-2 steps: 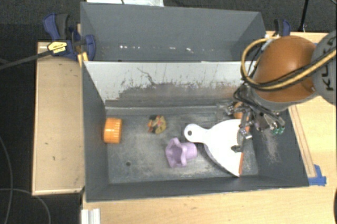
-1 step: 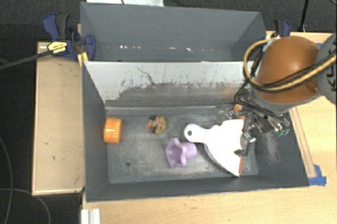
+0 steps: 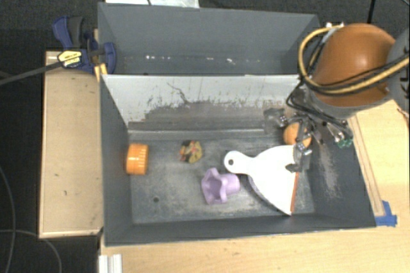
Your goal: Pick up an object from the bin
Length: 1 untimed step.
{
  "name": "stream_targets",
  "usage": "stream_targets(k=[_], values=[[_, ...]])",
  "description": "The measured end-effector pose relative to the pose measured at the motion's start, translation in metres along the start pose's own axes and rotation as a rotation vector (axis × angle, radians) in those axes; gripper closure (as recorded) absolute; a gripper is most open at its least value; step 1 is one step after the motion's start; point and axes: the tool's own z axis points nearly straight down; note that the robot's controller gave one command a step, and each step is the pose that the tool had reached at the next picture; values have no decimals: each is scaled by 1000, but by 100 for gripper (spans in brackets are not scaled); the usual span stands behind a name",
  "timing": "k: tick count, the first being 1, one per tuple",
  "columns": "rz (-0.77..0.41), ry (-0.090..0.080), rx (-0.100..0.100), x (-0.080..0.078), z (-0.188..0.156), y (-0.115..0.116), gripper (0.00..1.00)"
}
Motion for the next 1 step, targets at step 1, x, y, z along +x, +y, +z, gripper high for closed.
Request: stream_targets(k=[1], values=[[-62, 6, -3, -13, 58, 1, 0]])
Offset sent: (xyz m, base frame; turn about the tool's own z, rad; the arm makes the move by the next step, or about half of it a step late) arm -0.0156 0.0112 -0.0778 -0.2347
